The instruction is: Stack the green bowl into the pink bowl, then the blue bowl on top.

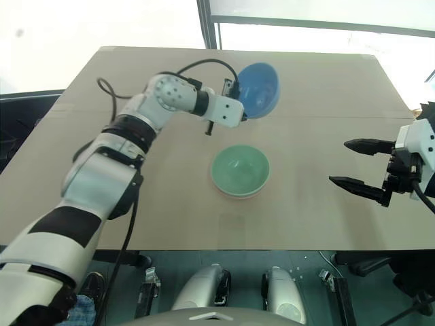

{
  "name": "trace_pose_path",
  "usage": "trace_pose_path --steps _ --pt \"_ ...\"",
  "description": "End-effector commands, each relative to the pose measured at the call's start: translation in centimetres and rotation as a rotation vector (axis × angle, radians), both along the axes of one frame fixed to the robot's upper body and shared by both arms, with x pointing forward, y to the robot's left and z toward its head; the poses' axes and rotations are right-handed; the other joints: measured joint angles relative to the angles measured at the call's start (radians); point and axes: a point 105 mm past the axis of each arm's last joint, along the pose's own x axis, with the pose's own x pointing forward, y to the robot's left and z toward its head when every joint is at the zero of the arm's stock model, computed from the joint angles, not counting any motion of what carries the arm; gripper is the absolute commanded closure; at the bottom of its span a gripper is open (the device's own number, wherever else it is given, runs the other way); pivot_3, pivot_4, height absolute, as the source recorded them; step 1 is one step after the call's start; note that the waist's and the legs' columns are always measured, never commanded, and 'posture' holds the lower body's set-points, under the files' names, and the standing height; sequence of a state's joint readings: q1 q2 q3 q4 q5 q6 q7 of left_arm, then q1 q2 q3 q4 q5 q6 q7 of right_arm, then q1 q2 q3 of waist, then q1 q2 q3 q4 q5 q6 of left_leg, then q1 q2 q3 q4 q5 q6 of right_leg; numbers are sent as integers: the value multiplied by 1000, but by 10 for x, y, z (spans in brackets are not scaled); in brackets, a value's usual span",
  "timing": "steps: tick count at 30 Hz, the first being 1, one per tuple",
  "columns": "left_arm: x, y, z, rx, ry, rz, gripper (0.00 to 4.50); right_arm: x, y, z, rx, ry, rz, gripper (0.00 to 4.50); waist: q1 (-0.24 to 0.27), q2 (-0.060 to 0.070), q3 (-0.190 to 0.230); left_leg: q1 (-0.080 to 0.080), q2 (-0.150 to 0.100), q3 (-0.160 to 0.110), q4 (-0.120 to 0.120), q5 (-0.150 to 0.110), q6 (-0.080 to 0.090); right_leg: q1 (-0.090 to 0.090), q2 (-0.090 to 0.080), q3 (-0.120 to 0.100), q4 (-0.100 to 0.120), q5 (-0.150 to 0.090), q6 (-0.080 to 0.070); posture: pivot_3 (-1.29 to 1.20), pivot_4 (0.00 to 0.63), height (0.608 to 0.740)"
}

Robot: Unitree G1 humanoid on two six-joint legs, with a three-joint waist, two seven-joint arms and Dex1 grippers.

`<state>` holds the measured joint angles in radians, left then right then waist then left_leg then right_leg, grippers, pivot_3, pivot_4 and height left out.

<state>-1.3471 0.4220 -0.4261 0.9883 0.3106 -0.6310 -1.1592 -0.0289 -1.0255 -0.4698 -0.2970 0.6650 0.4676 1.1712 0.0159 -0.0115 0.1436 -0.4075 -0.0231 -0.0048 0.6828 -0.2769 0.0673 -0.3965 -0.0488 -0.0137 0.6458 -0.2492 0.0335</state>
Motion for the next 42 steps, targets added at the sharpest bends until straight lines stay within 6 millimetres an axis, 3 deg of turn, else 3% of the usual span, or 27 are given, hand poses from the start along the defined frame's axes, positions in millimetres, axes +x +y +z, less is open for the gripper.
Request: trace_pose_path --steps 1,5,11,40,42 --pt "-38 9 23 50 55 -150 4425 0 0 8 -13 -47 3 0 -2 0 0 0 0 0 0 0 0 0 0 0 0 0 0 0 150 740" --pt "-66 27 14 147 123 -177 4425 -1 -6 8 -10 -42 -7 0 -2 1 0 1 1 0 1 0 0 0 0 0 0 0 0 0 150 740" --pt "-101 35 1 189 240 -204 4425 0 -18 14 -12 -54 -35 0 3 1 0 4 0 0 2 0 0 5 0 0 1 0 0 0 150 740" --pt "-102 30 -7 208 263 -205 4425 0 -22 12 -30 -51 -52 0 -1 1 0 10 1 0 2 -2 4 10 3 0 1 0 0 0 150 740" --pt "-101 30 -7 205 254 -208 3798 1 -23 12 -30 -52 -52 0 0 1 0 10 1 0 2 -2 4 10 3 0 1 0 0 0 150 740"
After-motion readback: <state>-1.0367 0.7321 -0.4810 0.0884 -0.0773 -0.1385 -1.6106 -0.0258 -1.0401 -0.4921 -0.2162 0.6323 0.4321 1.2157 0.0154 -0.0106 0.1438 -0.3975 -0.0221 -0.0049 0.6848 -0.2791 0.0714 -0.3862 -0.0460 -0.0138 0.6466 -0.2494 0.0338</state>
